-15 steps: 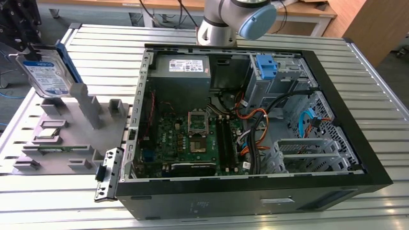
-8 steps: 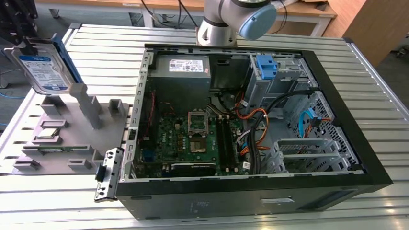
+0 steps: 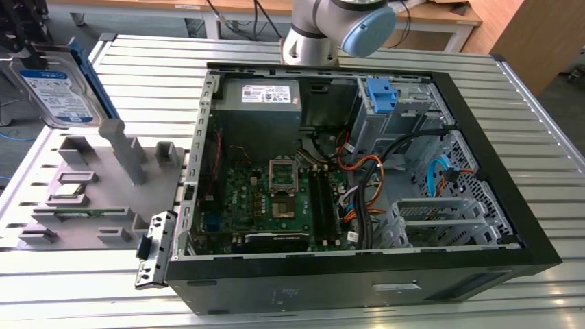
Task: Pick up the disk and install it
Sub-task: 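Pick up the disk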
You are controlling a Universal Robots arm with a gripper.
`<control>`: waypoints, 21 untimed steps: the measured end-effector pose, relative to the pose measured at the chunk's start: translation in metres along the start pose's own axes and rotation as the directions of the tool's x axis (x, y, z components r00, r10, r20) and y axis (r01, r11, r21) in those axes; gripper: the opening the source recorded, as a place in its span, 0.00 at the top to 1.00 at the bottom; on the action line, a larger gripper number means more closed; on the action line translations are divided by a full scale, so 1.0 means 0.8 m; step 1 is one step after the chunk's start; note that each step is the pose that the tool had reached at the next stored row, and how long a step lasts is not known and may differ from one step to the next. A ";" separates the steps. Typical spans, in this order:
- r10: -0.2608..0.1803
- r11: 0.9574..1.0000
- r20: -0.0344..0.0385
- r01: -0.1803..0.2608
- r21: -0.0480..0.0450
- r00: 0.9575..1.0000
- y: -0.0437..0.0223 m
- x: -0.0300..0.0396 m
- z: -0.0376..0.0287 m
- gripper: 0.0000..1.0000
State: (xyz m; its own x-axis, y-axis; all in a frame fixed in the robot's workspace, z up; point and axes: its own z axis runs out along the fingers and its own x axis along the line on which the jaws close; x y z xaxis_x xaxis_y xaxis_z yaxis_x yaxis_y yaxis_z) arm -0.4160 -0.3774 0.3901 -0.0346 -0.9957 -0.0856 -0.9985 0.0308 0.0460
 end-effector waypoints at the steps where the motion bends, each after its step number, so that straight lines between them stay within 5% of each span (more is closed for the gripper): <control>1: 0.000 1.000 0.000 0.000 0.000 1.000 0.0001 -0.0002 -0.0021 0.65; 13: 0.000 1.000 0.000 0.000 0.000 1.000 0.0000 -0.0006 -0.0064 0.65; 21: 0.000 1.000 0.001 0.000 0.000 1.000 0.0004 -0.0019 -0.0220 0.65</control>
State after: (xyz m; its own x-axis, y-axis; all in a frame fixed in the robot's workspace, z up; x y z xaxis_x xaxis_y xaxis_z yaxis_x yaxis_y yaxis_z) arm -0.4155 -0.3774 0.4078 -0.0346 -0.9957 -0.0862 -0.9985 0.0308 0.0459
